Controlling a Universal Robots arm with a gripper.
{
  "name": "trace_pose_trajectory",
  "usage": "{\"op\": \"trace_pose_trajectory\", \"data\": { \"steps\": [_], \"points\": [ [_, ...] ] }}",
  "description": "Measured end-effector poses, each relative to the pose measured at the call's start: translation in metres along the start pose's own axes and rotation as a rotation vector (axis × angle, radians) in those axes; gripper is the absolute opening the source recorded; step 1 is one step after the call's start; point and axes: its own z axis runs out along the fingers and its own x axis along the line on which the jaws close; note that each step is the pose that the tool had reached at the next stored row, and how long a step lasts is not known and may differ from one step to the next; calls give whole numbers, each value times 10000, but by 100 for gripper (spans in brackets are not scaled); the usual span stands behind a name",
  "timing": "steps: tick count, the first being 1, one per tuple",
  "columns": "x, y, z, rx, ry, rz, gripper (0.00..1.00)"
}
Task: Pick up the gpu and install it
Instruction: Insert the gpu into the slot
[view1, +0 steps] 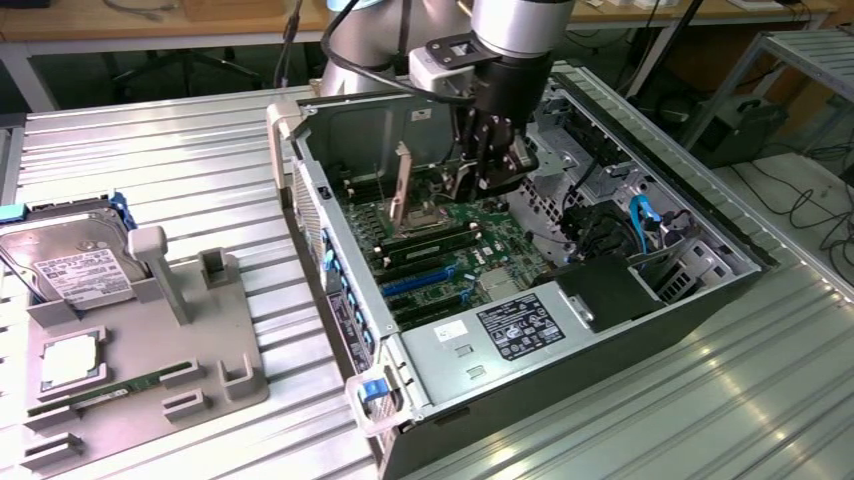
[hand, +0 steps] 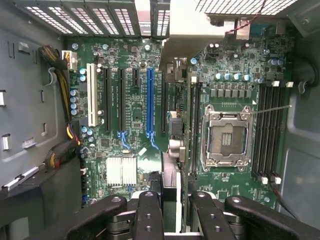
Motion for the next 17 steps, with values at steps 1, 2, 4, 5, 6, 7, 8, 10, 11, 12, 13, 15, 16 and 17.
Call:
{"op": "trace_pose_trajectory", "data": {
  "steps": [1,2,4,5,6,7,8,10,11,12,13,15,16,17],
  "points": [
    [0,1,15,-17,0,1,28],
    [1,3,27,-37,0,2,28],
    [-2,8,41,-39,25,1,28],
    [-2,13,43,-39,26,1,28],
    [-2,23,52,-38,26,2,28],
    [-2,26,61,-38,30,9,28],
    [-3,27,70,-40,54,15,28],
    [-5,48,90,-39,62,24,28],
    [-9,48,97,-39,62,23,28],
    [-10,49,101,-39,62,23,28],
    [-10,49,106,-39,62,24,28],
    [-10,50,118,-39,61,24,28],
    [-10,51,124,-39,61,24,28],
    [-10,52,130,-39,62,24,28]
  ]
}}
